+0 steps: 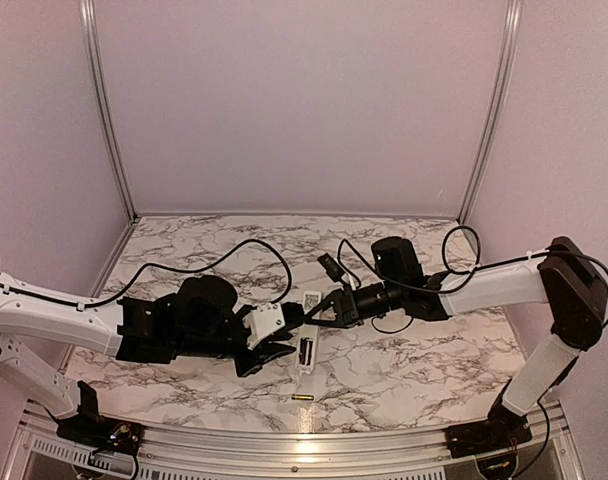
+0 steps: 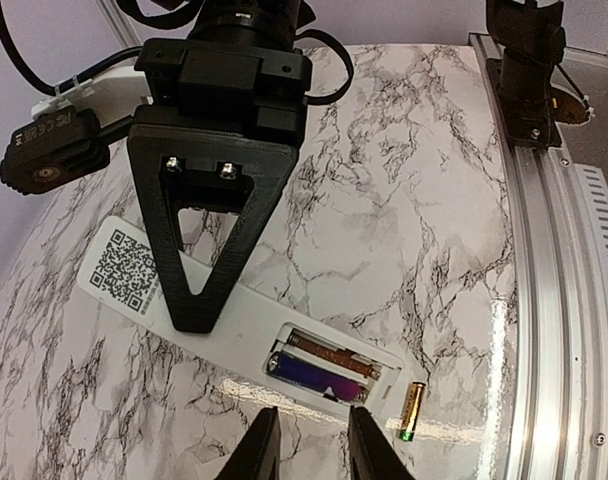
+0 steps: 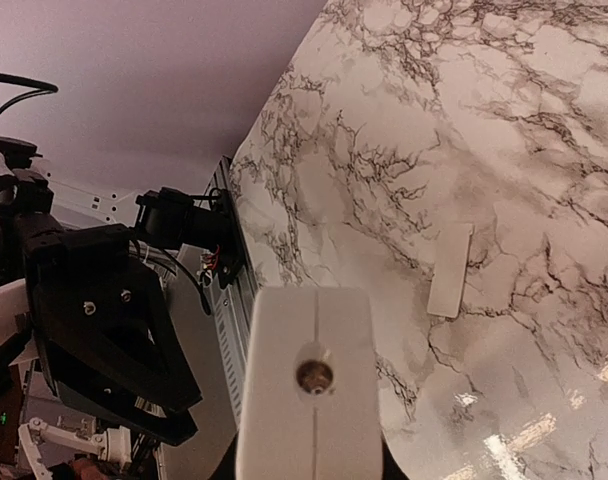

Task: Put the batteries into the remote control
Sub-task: Load the battery into the battery compartment.

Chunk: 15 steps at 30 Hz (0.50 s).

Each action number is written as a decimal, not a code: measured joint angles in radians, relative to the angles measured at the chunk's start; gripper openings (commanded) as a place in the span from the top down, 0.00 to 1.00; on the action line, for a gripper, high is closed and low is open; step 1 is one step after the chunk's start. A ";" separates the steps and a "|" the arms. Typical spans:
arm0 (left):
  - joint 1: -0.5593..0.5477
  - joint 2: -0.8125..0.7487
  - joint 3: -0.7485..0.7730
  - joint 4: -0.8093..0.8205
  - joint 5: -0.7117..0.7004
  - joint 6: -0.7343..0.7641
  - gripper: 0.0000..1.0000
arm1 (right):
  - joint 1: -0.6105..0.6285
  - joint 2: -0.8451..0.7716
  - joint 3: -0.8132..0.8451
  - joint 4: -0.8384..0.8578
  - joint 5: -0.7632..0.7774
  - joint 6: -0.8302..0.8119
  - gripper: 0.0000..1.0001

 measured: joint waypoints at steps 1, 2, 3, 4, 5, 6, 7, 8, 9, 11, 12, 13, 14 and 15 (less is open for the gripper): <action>-0.002 0.003 0.003 -0.002 0.004 0.004 0.75 | 0.002 0.000 0.000 0.000 0.000 -0.001 1.00; -0.003 0.005 0.005 -0.001 0.004 0.007 0.75 | 0.002 0.000 0.000 -0.002 -0.002 -0.002 1.00; -0.004 0.006 0.006 0.000 0.003 0.008 0.75 | 0.003 0.000 0.000 -0.002 -0.002 -0.003 1.00; -0.005 0.007 0.007 0.002 0.002 0.005 0.74 | 0.003 0.000 0.000 -0.002 -0.002 -0.003 1.00; -0.005 0.007 0.007 0.005 -0.002 -0.002 0.74 | 0.004 0.000 0.000 -0.002 -0.002 -0.003 1.00; -0.005 0.006 0.007 0.013 -0.006 -0.012 0.74 | 0.004 0.000 0.000 -0.002 -0.002 -0.003 1.00; -0.004 0.006 0.006 0.026 -0.008 -0.023 0.74 | 0.004 0.000 0.000 -0.002 -0.002 -0.003 1.00; -0.005 0.004 0.002 0.042 -0.009 -0.032 0.75 | 0.004 0.000 0.000 -0.002 -0.002 -0.003 1.00; -0.004 -0.001 -0.008 0.064 -0.009 -0.038 0.75 | 0.004 0.000 0.000 -0.002 -0.003 -0.004 1.00; -0.005 -0.015 -0.029 0.091 -0.009 -0.046 0.76 | 0.004 0.000 0.000 -0.002 -0.004 -0.003 1.00; -0.005 -0.020 -0.039 0.099 -0.009 -0.046 0.77 | 0.004 0.001 0.000 -0.002 -0.006 -0.004 1.00; -0.005 -0.022 -0.045 0.104 -0.009 -0.046 0.77 | 0.004 0.002 0.002 -0.003 -0.008 -0.004 1.00; -0.005 -0.022 -0.047 0.104 -0.009 -0.042 0.78 | 0.004 0.002 0.003 -0.004 -0.011 -0.005 1.00; -0.005 -0.022 -0.048 0.104 -0.009 -0.035 0.78 | 0.004 0.002 0.005 -0.006 -0.013 -0.008 1.00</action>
